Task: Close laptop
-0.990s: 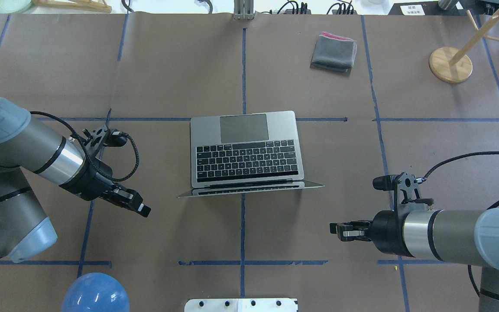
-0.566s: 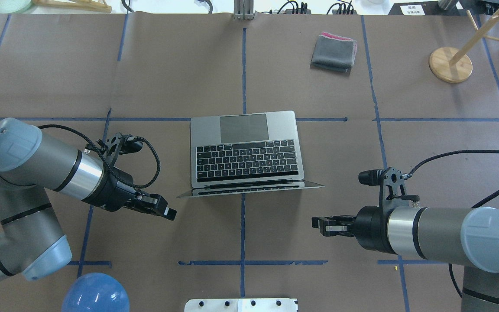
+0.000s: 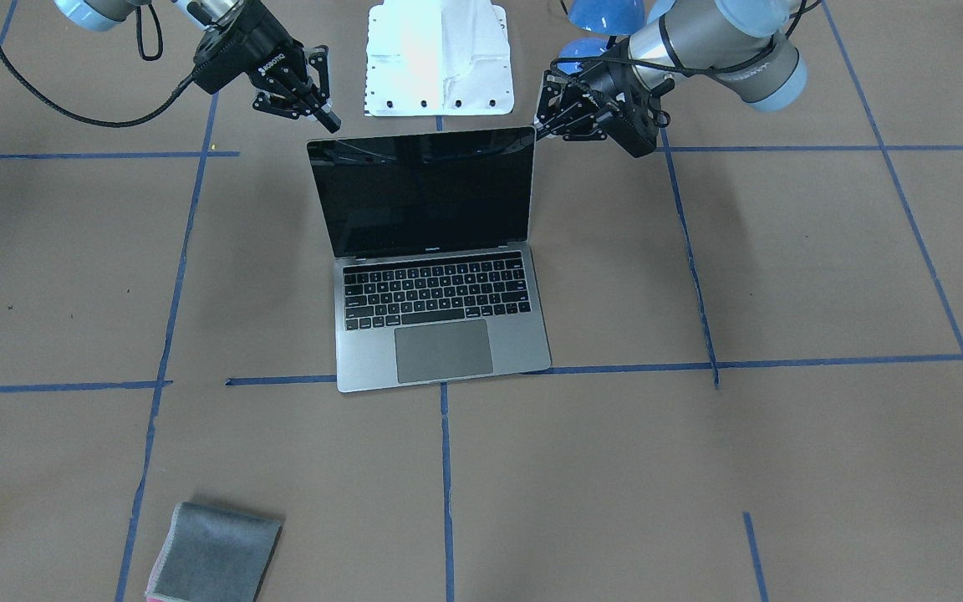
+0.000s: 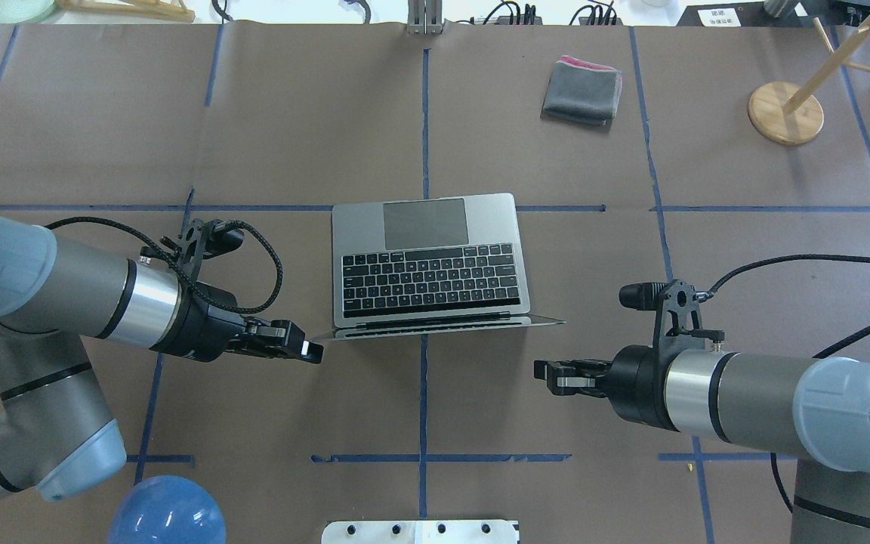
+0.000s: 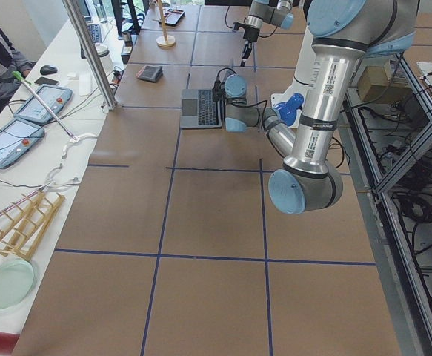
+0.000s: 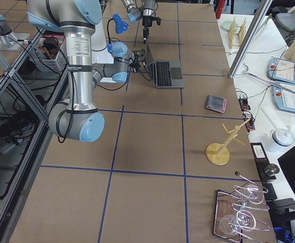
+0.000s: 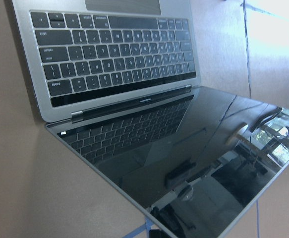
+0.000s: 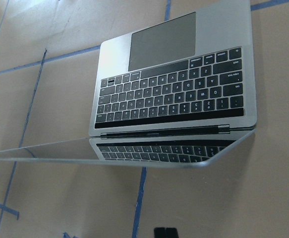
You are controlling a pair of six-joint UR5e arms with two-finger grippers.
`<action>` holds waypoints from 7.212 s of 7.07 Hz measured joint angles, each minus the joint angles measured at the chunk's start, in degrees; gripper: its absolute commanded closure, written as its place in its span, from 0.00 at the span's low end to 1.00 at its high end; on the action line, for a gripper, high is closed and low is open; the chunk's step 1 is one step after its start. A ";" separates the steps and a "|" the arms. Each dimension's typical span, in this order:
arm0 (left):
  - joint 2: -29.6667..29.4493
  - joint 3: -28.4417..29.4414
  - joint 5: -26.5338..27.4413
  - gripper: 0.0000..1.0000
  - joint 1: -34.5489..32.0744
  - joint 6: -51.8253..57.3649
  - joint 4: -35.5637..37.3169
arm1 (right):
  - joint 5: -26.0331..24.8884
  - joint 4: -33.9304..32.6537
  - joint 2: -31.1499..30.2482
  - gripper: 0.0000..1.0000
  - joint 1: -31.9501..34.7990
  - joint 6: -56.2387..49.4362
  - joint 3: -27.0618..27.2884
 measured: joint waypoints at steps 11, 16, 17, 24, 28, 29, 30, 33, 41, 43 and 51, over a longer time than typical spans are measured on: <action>-0.95 -0.56 4.82 1.00 -0.75 -0.45 0.95 | 0.33 -20.29 12.79 1.00 10.15 -0.59 -1.75; -6.61 2.38 11.02 1.00 -4.13 0.00 9.65 | 1.30 -20.97 17.59 1.00 13.90 -0.83 -9.71; -7.62 4.33 11.11 1.00 -5.34 0.16 10.05 | 1.71 -20.94 19.16 1.00 14.65 -0.89 -11.96; -17.66 23.81 17.45 1.00 -7.72 1.71 10.22 | 2.87 -20.52 28.81 1.00 18.39 -1.89 -29.71; -21.10 32.32 18.58 0.66 -7.07 6.26 10.07 | 4.70 -20.31 33.41 0.16 19.54 -2.38 -37.98; -21.16 32.17 16.45 0.02 -7.71 6.54 10.57 | 6.58 -20.55 33.46 0.00 20.48 -2.60 -38.06; -21.05 31.76 13.06 0.01 -8.92 6.97 12.28 | 7.99 -21.04 33.17 0.00 21.39 -2.86 -38.13; -18.08 25.22 7.35 0.01 -13.39 14.50 26.06 | 16.68 -28.02 31.80 0.00 27.70 -11.14 -38.09; 6.96 10.05 -10.12 0.00 -47.44 83.06 58.65 | 42.11 -40.85 0.86 0.00 63.84 -70.86 -25.59; 12.60 8.96 -11.68 0.00 -54.04 90.27 60.27 | 42.57 -49.34 -5.38 0.00 67.64 -76.07 -18.41; 22.64 5.78 -10.38 0.00 -56.39 91.54 60.85 | 42.31 -50.85 -7.62 0.00 68.52 -76.45 -18.90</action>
